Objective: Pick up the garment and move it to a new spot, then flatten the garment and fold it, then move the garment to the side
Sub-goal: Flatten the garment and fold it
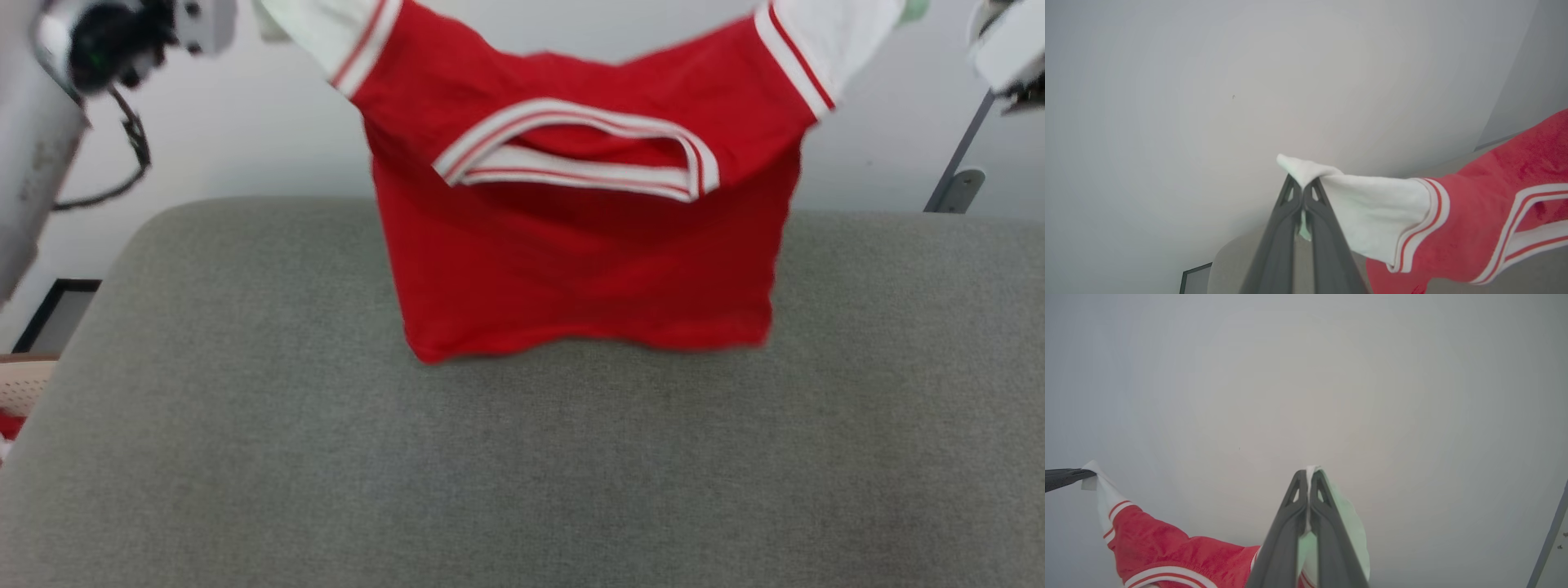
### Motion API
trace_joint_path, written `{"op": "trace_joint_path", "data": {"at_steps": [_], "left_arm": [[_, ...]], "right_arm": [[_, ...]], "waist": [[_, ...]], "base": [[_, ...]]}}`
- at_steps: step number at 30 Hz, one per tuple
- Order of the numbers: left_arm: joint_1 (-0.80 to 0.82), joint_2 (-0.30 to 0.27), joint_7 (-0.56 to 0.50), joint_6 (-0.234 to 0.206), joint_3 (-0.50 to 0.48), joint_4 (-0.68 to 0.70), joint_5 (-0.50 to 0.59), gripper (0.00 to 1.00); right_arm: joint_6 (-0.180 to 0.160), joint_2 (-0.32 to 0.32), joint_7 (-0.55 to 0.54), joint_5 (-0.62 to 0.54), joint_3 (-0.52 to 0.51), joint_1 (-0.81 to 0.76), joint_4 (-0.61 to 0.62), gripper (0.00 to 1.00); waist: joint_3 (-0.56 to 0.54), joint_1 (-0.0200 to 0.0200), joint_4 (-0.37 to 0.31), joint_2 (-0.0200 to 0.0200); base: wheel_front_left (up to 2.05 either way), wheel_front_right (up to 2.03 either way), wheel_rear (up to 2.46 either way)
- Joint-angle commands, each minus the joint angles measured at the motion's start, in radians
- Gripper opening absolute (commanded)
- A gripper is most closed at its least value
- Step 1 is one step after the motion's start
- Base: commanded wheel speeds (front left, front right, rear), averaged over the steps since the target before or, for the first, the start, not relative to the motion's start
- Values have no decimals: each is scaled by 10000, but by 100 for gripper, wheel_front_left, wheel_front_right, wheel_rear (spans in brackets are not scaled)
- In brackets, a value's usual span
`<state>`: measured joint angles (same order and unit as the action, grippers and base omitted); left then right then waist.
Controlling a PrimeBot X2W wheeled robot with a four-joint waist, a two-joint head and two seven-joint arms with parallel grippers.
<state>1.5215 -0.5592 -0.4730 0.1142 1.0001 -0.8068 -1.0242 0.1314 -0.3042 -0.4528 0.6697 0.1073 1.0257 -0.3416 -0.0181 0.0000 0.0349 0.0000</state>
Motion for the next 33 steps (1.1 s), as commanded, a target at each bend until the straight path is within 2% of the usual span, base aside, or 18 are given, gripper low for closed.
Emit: {"op": "trace_joint_path", "data": {"at_steps": [1, 4, 10, 18, 20, 26, 29, 33], "left_arm": [[191, 73, 80, 11, -94, -147, -40, 0], [454, 167, 135, 49, -58, -381, 42, 0], [1030, 273, 312, 84, -109, -548, 144, 0], [1988, 640, 1156, -255, -106, -1017, 663, 0], [2364, 767, 1632, -503, -92, -1207, 916, 0], [3508, 1339, 4012, -1204, -265, -1834, 1646, 0], [4098, 1625, 5222, -1407, -415, -2069, 1883, 0], [4177, 1945, 6170, -1135, -431, -2465, 1949, 0]], "right_arm": [[-15, -6, 80, 114, 99, 304, -187, 0], [-15, 38, 120, 380, 265, 732, -660, 0], [-15, -207, 517, 508, 661, 1715, -1325, 0], [-15, -381, 2122, 255, 1683, 3119, -2298, 0], [-13, -489, 2975, -157, 2041, 3606, -2567, 0], [-15, -681, 6679, -1836, 2695, 4963, -4037, 0], [-15, -868, 7152, -2937, 2650, 5659, -4453, 0], [-15, -924, 7151, -4168, 2190, 5484, -3741, 0]], "waist": [[94, 0, -82, 0], [297, 0, -152, 0], [1429, 0, -304, 0], [3172, 0, -531, 0], [3577, 0, -582, 0], [4590, 0, -543, 0], [5107, 0, -379, 0], [5759, 0, -102, 0]], "base": [[0, 0, 0], [0, 0, 0], [0, 0, 0], [0, 0, 0], [0, 0, 0], [0, 0, 0], [0, 0, 0], [0, 0, 0]]}}
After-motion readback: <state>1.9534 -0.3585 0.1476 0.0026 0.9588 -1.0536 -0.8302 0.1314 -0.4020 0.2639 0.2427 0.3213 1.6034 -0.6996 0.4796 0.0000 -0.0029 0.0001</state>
